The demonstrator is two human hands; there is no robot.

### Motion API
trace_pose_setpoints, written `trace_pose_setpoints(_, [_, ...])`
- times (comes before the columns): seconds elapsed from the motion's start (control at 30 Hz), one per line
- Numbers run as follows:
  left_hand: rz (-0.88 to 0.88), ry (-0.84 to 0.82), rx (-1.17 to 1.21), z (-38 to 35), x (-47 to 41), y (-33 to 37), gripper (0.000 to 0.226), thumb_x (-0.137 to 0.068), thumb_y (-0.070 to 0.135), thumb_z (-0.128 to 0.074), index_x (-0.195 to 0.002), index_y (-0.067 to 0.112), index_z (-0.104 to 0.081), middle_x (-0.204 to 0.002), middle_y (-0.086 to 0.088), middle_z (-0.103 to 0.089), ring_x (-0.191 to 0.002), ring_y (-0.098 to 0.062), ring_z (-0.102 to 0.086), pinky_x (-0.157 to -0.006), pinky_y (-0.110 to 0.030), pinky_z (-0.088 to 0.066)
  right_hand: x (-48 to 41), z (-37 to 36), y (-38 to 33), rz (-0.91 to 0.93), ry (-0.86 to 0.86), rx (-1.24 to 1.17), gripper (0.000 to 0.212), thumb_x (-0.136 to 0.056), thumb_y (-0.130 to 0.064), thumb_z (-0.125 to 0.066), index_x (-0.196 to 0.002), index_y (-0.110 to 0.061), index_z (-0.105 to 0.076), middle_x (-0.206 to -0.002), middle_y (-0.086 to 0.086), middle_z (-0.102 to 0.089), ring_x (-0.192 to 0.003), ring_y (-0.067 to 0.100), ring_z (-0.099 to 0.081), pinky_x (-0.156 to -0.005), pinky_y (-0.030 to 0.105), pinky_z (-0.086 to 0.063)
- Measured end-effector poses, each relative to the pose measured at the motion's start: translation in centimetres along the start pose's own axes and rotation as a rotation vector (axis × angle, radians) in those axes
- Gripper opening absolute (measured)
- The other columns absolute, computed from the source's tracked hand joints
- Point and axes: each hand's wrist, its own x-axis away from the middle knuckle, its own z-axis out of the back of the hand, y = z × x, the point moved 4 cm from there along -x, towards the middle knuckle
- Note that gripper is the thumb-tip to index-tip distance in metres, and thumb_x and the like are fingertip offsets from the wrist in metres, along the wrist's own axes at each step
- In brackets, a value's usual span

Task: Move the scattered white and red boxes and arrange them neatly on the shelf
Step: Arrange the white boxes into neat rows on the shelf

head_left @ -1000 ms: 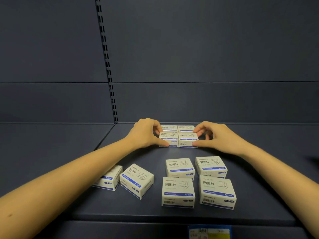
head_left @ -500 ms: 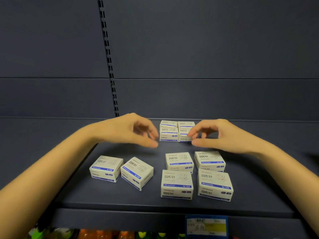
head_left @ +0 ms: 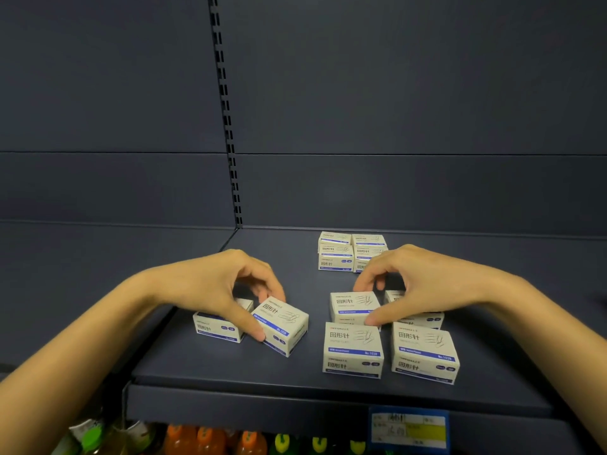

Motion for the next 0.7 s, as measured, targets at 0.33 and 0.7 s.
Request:
trace_pose_setpoints(0.33, [0.04,0.301,0.071,1.2,-3.2,0.7,0.034,-0.058,0.021,-0.086,-0.088,0.018,-0.07,-0.085,0.0,-0.075,-0.079,-0.013,-0.07,-0.08,-0.024,-0.056,0.9,2.6,3.2,-0.094,0.367,-0.262,0.029,-0.067,-0.037,-0.077,-0.094,-0.033,-0.068,-0.074,-0.015,-0.064,-0.069,0.001,-0.057,-0.068,0.015,-0.049])
trace_pose_setpoints(0.7, [0.126,0.373,-0.087,-0.5,-8.1,0.5,0.043,-0.058,0.03,-0.085,-0.095,0.014,-0.069,-0.089,-0.003,-0.071,-0.07,-0.01,-0.065,-0.062,-0.011,-0.049,1.6,2.1,5.6,-0.181,0.379,-0.267,0.034,-0.066,-0.036,-0.079,-0.097,-0.029,-0.067,-0.082,-0.008,-0.069,-0.074,0.008,-0.065,-0.075,0.023,-0.054])
